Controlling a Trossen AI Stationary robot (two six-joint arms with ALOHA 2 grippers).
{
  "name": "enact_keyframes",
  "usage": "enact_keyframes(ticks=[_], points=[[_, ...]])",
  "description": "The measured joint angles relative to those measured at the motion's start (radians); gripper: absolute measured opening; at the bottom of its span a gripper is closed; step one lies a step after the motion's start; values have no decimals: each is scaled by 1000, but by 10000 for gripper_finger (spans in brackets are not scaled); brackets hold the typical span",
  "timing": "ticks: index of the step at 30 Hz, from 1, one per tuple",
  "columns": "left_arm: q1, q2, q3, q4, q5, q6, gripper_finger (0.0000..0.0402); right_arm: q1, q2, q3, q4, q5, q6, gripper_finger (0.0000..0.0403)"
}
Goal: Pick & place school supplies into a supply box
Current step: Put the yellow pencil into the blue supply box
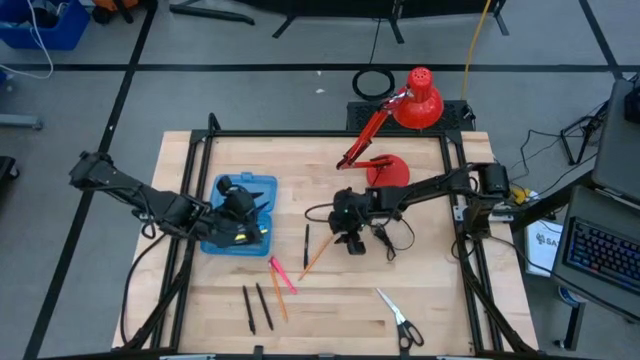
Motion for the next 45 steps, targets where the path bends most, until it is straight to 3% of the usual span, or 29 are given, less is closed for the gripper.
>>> enact_keyframes(ticks=[14,30,41,45], points=[[95,0,0,2,2,22,134,-23,53,-38,85,-22,-82,121],[131,0,0,3,27,18,134,-52,106,-37,122,-48,-82,116],[131,0,0,3,29,17,134,-36,107,-38,106,-80,-41,18],[131,0,0,3,30,18,134,-31,107,-38,107,-80,8,12]])
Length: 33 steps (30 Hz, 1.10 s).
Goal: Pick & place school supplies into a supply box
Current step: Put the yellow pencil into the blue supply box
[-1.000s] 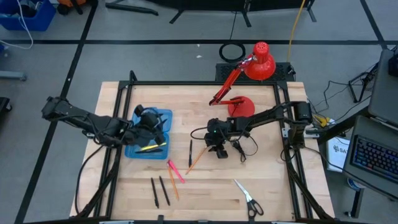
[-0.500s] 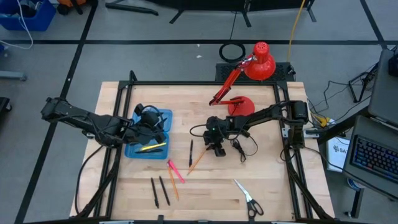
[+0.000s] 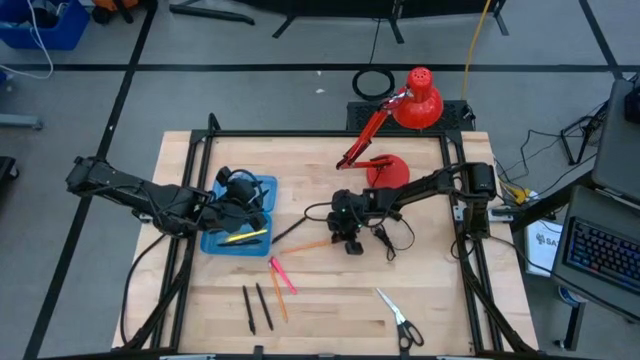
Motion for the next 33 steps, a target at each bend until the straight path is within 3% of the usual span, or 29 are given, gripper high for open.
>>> enact_keyframes(ticks=[11,33], points=[[0,0,0,0,0,-1,134,34,0,-1,1,0,48,5],[0,0,0,66,6,-1,134,46,-117,-2,39,35,77,2]])
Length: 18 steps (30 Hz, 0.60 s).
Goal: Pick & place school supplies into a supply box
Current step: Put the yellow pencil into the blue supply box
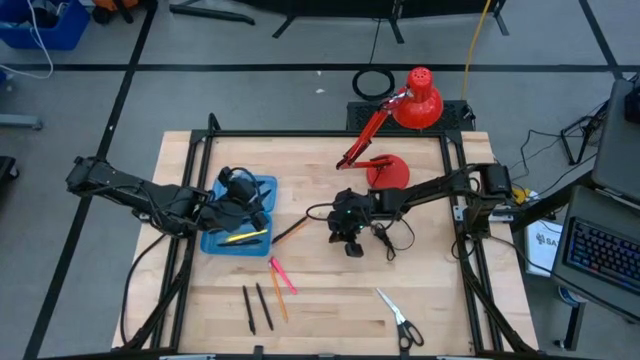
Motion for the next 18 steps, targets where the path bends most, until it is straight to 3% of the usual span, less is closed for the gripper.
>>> enact_keyframes(ticks=[4,18], points=[[0,0,0,14,38,51,134,14,0,1,-4,-2,1,1],[0,0,0,11,28,68,134,19,0,1,110,-4,-26,0]])
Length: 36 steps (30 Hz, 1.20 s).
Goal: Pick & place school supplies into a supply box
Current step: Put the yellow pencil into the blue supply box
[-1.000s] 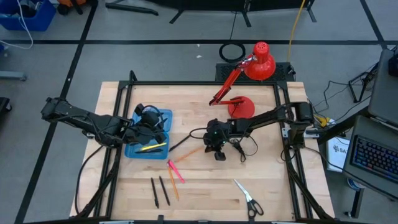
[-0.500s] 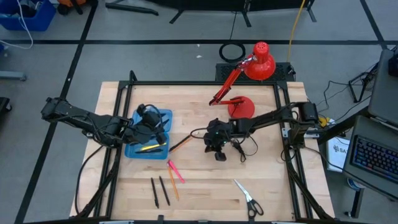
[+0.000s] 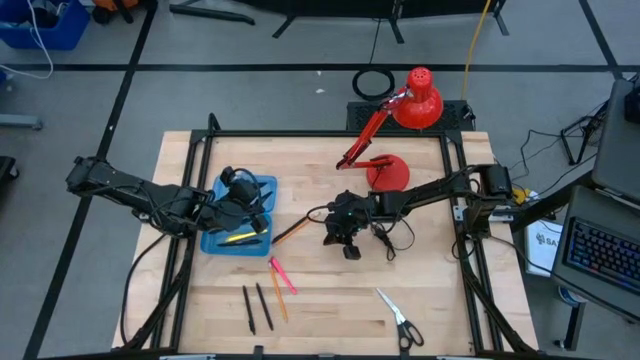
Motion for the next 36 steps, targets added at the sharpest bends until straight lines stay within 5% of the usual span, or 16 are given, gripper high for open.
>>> enact_keyframes(ticks=[27,36], points=[[0,0,0,-3,8,26,134,-14,-8,1,220,3,-30,0],[0,0,0,-2,8,26,134,-55,2,1,258,141,-62,36]])
